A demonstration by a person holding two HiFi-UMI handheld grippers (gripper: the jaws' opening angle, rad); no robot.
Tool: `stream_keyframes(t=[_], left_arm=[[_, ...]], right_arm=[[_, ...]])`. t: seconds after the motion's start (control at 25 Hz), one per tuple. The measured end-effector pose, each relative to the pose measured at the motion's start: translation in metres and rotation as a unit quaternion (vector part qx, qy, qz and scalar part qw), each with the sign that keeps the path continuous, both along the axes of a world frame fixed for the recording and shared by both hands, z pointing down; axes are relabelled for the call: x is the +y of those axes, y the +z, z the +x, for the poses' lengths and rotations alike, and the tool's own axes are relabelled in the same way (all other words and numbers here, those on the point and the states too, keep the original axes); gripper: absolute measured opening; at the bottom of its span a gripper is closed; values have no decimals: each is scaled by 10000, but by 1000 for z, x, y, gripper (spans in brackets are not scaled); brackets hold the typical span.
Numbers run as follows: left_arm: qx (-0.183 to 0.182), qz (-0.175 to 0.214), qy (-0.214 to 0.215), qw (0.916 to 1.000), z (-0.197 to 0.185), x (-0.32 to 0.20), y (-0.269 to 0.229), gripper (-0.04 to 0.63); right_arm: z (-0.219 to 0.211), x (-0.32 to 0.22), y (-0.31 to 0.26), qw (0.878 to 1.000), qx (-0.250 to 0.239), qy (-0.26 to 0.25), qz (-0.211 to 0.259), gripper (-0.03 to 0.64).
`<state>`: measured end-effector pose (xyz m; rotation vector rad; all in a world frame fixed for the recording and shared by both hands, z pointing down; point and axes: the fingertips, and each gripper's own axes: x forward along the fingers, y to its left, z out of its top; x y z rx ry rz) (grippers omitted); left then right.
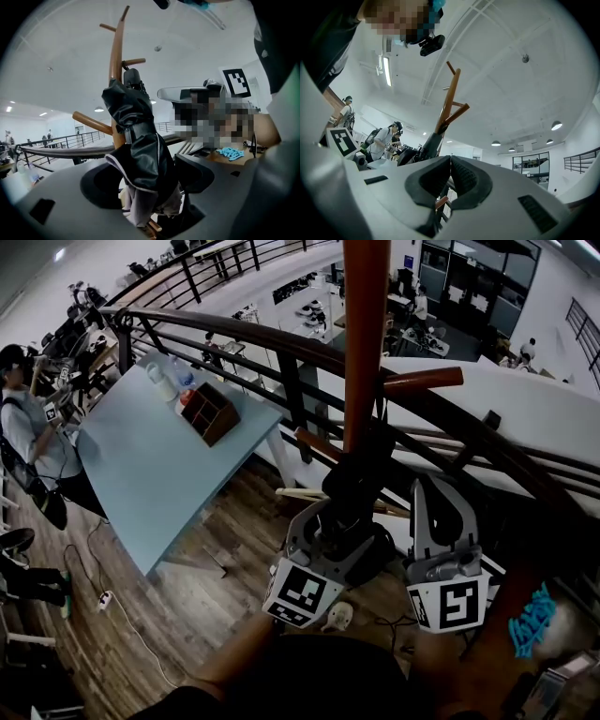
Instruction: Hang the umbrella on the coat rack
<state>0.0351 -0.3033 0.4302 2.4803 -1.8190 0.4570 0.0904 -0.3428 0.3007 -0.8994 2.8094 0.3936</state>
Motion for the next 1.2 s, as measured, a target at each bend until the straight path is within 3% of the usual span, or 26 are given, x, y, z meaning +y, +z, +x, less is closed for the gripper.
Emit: stream_keyframes(t=[0.16, 1.08, 1.2], left_arm=[[-78, 143, 47, 9999, 0, -3, -10, 341], [-55, 93, 234, 9997, 4, -5, -8, 339], [-89, 159, 171, 9997, 2, -6, -12, 310]], right_arm=[[-1, -1, 1, 10000, 19, 16, -19, 31], [-3, 2, 12, 9999, 42, -43, -128, 31], [-3, 3, 12, 9999, 33, -57, -139, 31]])
